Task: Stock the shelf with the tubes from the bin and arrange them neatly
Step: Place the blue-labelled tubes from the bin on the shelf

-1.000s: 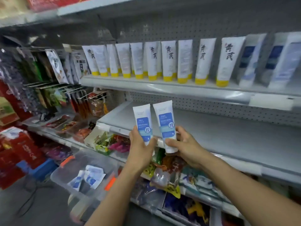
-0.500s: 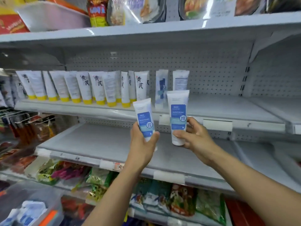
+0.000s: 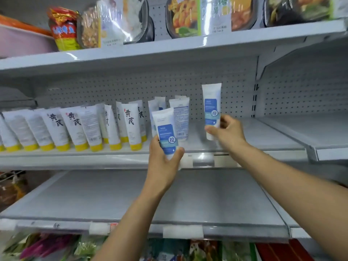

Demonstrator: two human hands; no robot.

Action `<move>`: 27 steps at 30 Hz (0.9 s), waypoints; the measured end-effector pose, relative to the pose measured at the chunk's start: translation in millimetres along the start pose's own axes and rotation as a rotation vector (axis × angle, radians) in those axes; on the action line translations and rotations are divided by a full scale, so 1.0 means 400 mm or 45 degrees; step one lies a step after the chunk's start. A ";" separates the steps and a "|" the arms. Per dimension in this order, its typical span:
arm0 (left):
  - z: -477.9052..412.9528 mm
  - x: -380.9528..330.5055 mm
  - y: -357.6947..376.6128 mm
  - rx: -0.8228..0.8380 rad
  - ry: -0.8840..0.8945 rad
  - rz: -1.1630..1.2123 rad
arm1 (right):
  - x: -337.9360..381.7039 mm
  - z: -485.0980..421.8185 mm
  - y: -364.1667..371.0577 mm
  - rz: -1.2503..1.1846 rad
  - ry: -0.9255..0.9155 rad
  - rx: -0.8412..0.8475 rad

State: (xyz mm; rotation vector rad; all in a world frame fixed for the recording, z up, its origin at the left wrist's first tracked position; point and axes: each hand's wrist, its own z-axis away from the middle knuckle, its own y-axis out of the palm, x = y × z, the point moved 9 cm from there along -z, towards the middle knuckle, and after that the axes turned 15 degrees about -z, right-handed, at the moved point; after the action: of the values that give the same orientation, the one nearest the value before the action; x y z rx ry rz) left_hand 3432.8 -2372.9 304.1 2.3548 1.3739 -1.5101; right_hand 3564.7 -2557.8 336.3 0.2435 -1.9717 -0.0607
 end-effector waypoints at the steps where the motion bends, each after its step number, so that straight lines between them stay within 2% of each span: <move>1: -0.011 -0.002 0.002 -0.001 0.016 0.003 | -0.016 -0.022 0.005 0.036 0.016 -0.009; 14: -0.086 0.006 0.050 0.080 0.091 -0.010 | -0.125 -0.184 0.040 0.560 0.021 0.004; 27: -0.077 0.010 0.057 0.056 0.109 0.014 | -0.144 -0.211 0.065 0.582 0.073 0.098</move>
State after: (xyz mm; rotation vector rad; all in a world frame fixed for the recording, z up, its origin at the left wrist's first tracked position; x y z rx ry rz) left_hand 3471.2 -2370.5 308.2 2.4768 1.3555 -1.4677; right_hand 3660.2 -2515.0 322.4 -0.1575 -1.9302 0.3147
